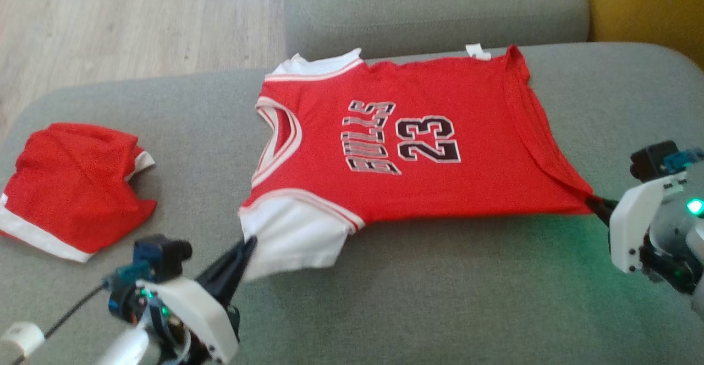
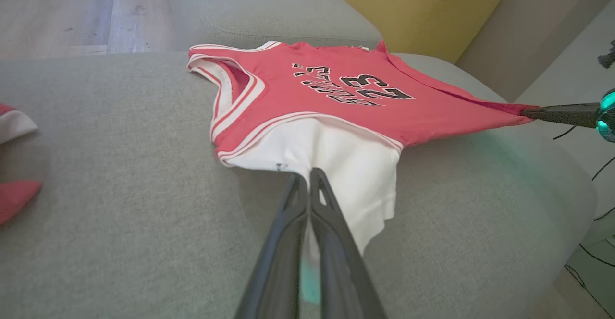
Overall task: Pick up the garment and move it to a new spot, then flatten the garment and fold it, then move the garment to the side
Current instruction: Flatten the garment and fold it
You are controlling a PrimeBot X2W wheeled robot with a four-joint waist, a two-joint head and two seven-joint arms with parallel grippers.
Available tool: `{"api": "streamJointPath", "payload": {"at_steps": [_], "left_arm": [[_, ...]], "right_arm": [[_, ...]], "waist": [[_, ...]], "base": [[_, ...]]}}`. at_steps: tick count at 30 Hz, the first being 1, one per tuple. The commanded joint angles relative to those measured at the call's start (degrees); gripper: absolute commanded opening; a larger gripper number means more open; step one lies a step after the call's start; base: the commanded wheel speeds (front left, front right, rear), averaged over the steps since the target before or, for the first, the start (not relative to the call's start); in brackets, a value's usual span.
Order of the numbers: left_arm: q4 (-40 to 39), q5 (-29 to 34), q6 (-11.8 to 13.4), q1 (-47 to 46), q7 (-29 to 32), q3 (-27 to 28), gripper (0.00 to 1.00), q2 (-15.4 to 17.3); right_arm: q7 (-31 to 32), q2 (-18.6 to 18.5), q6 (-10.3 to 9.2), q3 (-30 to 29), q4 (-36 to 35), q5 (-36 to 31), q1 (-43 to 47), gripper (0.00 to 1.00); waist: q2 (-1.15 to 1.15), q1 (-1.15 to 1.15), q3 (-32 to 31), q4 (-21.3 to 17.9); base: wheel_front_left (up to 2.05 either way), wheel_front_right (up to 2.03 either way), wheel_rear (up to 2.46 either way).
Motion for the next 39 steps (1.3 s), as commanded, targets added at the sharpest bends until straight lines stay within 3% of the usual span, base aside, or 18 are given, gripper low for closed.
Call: {"api": "streamJointPath", "payload": {"at_steps": [1,9,19,39], "left_arm": [[-2.9,-0.7,0.7,-0.8,0.6,2.1,0.0,2.5],[-8.4,-2.2,2.5,3.1,3.9,1.7,0.0,4.8],[-9.5,-1.7,3.4,0.3,4.8,2.3,0.0,4.9],[0.8,0.0,1.8,-17.5,10.1,2.2,0.0,3.6]], "right_arm": [[0.5,-2.8,-0.04,0.0,-2.0,1.1,0.6,0.0],[3.7,-5.9,-0.04,-1.1,-7.8,4.8,5.4,0.0],[4.3,-3.9,-0.04,-5.9,-10.7,3.2,5.9,0.0],[7.0,0.3,-0.04,-10.6,-10.9,-3.6,-3.0,0.0]], "waist": [[0.0,0.01,-1.2,-0.2],[0.0,0.01,-2.3,-0.3],[0.0,0.01,0.2,-0.8],[0.0,0.01,8.6,-1.3]], "base": [[0.0,0.0,0.0],[0.0,0.0,0.0],[0.0,0.0,0.0],[0.0,0.0,0.0]]}}
